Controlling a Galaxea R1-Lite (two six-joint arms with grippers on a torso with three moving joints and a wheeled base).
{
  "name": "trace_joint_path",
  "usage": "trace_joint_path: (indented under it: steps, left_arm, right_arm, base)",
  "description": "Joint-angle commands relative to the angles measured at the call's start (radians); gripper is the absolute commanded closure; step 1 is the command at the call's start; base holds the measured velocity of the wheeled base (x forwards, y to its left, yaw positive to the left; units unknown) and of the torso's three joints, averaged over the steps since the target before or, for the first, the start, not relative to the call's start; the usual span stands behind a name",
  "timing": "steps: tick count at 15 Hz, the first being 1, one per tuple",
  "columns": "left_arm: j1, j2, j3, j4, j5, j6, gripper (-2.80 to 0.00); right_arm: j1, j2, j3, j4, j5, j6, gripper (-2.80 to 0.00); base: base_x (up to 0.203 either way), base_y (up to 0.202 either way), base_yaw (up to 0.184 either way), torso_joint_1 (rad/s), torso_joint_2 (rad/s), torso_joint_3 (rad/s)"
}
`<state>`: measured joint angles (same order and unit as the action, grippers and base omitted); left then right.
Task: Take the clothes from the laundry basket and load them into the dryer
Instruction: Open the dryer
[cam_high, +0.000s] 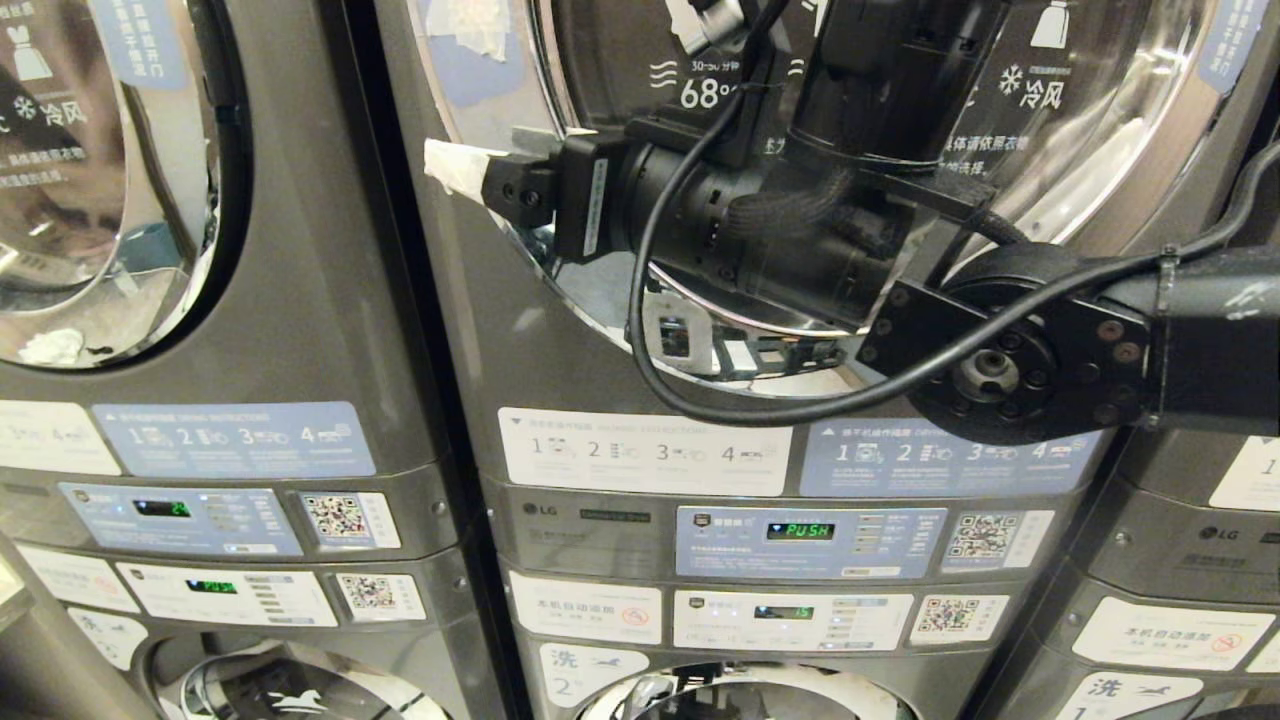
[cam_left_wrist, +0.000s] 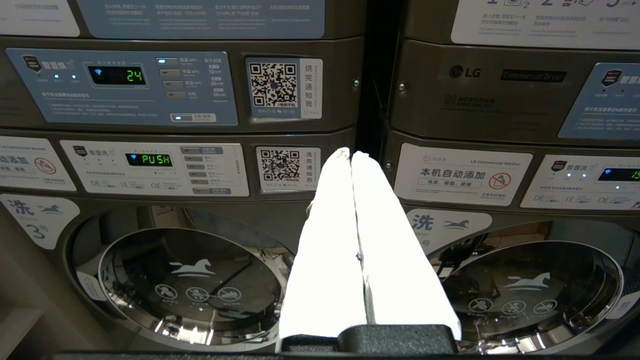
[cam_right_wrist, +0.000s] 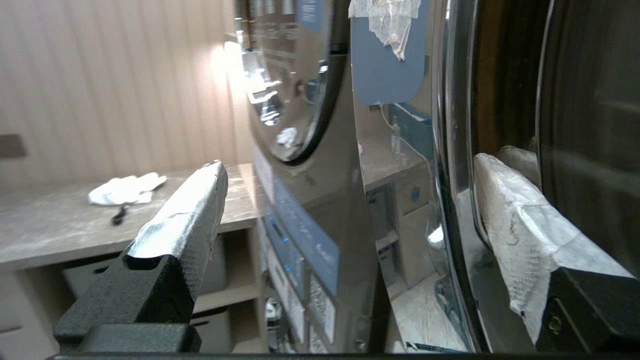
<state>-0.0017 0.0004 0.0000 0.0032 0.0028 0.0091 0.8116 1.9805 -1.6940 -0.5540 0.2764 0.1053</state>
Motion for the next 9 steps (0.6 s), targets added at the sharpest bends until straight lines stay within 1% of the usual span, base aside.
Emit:
trace_joint_path:
  steps: [1, 3, 9]
  left_arm:
    - [0.000, 0.000, 0.000, 0.000, 0.000, 0.000, 0.00]
    - [0.000, 0.001, 0.000, 0.000, 0.000, 0.000, 0.00]
    - [0.000, 0.001, 0.000, 0.000, 0.000, 0.000, 0.00]
  right_arm:
    - [0.008, -0.042, 0.027, -0.001, 0.019, 0.001, -2.80]
    - [0.009, -0.087, 0.082, -0.001, 0.083, 0.001, -2.80]
    - [0.008, -0.254, 0.305, -0.006, 0.381, 0.004, -2.80]
  base:
    - [0.000, 0.000, 0.000, 0.000, 0.00, 0.000]
    - [0.000, 0.000, 0.000, 0.000, 0.00, 0.000]
    - [0.000, 0.000, 0.000, 0.000, 0.00, 0.000]
